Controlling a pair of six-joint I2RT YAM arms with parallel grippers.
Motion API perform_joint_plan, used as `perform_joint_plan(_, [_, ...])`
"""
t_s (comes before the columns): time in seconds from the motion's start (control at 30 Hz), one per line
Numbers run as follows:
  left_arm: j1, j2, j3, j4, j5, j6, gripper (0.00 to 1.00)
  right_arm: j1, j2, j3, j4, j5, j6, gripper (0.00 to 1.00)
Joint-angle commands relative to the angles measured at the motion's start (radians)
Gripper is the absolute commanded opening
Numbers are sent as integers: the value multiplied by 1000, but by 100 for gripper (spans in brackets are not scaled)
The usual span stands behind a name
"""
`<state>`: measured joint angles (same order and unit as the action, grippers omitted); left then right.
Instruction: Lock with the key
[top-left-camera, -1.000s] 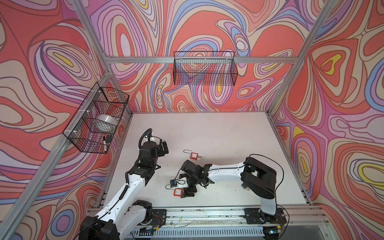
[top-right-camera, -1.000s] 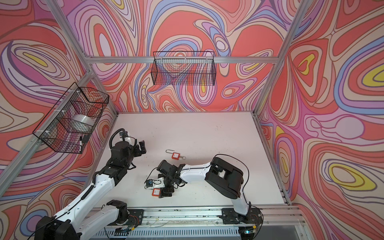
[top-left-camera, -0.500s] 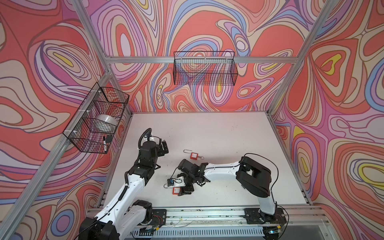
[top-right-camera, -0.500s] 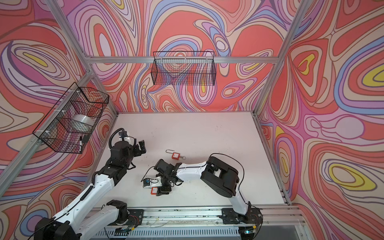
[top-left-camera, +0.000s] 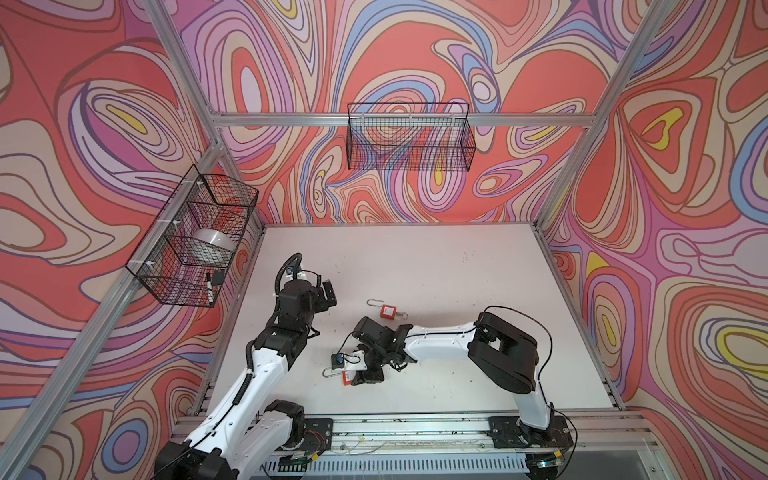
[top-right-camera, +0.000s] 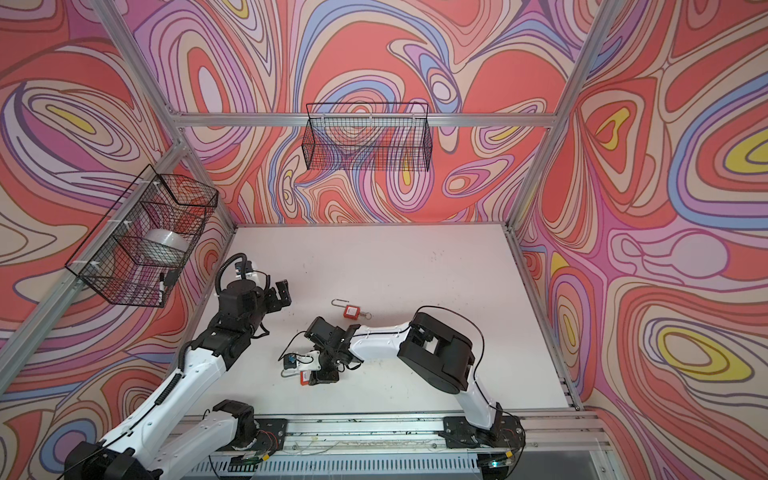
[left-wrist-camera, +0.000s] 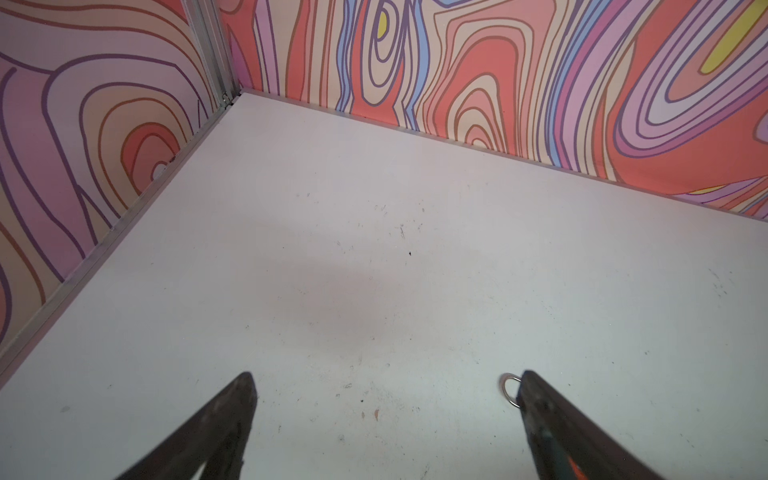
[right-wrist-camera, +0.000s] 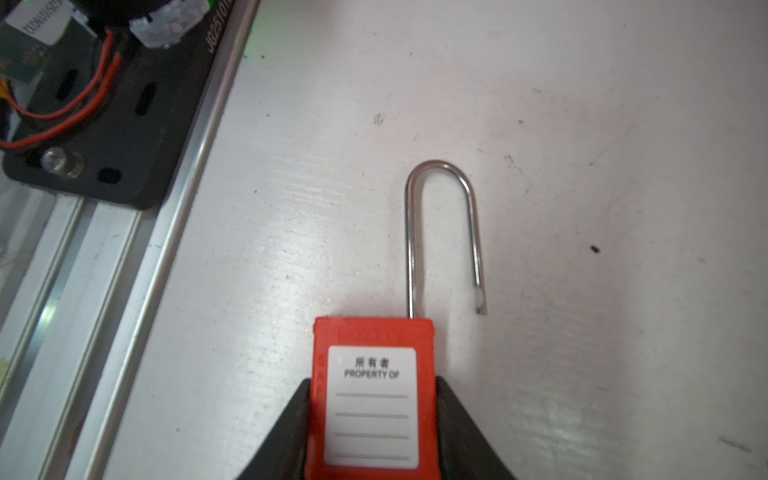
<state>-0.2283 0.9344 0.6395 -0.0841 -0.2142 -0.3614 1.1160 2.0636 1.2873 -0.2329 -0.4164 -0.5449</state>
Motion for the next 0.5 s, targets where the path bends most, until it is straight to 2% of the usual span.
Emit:
perform_joint_plan(0.0, [-2, -39, 43, -56, 33, -42, 99, 3, 4, -54, 44, 59, 15, 38])
perform_joint_plan(0.2, [4, -72, 42, -7, 88, -60, 99, -40, -82, -161, 169, 93, 44, 33])
perform_joint_plan(0.47, [7, -6, 104, -3, 236, -141, 98, -236, -284, -310, 238, 111, 107, 32])
